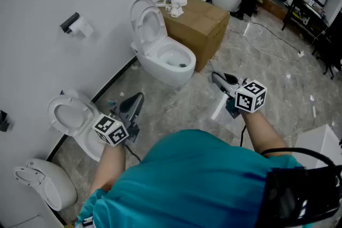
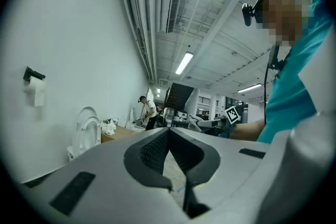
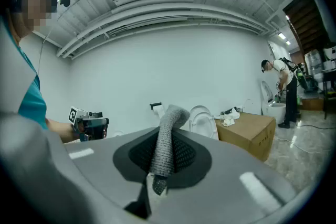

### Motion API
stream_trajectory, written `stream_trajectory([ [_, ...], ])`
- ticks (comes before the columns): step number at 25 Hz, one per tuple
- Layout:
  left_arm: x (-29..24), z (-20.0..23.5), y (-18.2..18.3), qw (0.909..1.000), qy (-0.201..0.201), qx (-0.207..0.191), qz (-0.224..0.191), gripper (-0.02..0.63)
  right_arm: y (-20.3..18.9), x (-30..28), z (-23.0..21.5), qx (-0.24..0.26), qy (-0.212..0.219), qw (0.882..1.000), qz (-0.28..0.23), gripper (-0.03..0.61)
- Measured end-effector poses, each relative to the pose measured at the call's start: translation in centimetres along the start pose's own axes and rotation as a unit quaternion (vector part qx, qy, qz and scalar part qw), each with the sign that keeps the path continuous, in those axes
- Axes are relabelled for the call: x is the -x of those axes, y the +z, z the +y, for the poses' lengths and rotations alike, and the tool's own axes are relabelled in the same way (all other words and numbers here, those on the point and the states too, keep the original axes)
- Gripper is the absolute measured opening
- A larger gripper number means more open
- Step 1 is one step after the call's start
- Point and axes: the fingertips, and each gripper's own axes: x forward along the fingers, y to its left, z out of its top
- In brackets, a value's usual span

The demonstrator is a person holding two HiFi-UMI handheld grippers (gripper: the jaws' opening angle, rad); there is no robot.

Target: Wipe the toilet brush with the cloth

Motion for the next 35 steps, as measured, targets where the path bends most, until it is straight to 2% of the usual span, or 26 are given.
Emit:
stream_trajectory([
  [16,-2.2,0.1,-0.5,0.9999,0.004,-0.012,0.011,0.008,0.5,-0.2,-2.0,-0.01,0.017,1.0,-0.015,0.018],
  [21,-5.3,-0.8,-1.0,0.9998,0.011,-0.013,0.012,0.008,1.0,1.1,-4.8,-0.005,0.027,1.0,-0.015,0.018],
  [30,-14.0,-5.1,-2.0,0.9998,0.01,-0.007,0.017,0.008,1.7,6.0,-12.3,-0.003,0.039,0.999,-0.011,0.018],
  [35,-16.8,-4.9,-3.0,0.9996,0.013,0.004,0.025,0.008,1.4,6.0,-15.4,-0.001,0.039,0.999,-0.006,0.018],
])
